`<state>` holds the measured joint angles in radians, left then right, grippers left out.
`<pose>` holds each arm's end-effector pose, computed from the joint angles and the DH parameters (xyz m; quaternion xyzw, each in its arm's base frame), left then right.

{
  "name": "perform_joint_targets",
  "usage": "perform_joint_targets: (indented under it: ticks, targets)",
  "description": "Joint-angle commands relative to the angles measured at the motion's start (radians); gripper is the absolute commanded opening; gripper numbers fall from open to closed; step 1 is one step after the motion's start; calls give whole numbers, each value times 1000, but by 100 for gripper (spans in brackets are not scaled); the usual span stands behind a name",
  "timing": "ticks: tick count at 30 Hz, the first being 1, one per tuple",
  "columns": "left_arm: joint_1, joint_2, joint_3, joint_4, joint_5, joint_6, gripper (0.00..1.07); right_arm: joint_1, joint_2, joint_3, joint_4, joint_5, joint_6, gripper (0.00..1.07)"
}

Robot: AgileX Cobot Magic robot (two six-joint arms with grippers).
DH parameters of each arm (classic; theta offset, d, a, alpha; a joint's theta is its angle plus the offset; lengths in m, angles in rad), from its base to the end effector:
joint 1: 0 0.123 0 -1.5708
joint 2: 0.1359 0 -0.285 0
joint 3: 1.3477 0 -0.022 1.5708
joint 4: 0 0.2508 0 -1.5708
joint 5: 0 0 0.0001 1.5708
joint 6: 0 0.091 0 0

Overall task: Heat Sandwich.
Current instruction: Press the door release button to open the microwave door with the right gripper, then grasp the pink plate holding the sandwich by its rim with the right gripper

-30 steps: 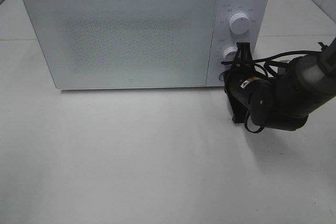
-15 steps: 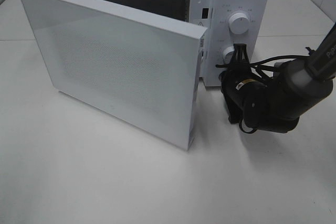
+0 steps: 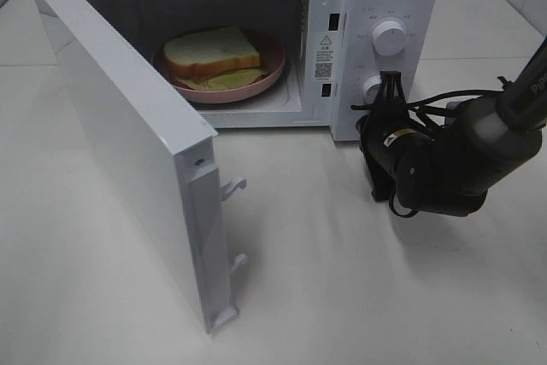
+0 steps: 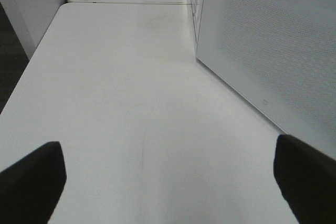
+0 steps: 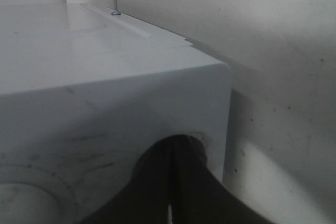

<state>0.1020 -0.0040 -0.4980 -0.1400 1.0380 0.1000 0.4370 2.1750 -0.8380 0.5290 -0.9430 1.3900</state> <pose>-0.0036 -0.0114 0.2792 0.0011 0.8447 -0.0160 0.5351 0.3504 0.1227 0.0716 0.5784 0.5779 0.4025 0.4117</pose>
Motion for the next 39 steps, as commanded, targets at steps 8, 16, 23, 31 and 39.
perform_joint_targets:
  ticks: [8,16,23,31,39]
  targets:
    - [3,-28,3,0,-2,-1,103,-29,-21,-80,-75,-100,2,0]
    - [3,-28,3,0,-2,-1,103,-29,-65,-19,-80,-17,1,0]
    - [3,-28,3,0,-2,-1,103,-27,-124,50,-84,68,-23,0]
    - [3,-28,3,0,-2,-1,103,-27,-212,150,-83,158,-124,0]
    - [3,-28,3,0,-2,-1,103,-27,-307,224,-83,272,-197,1]
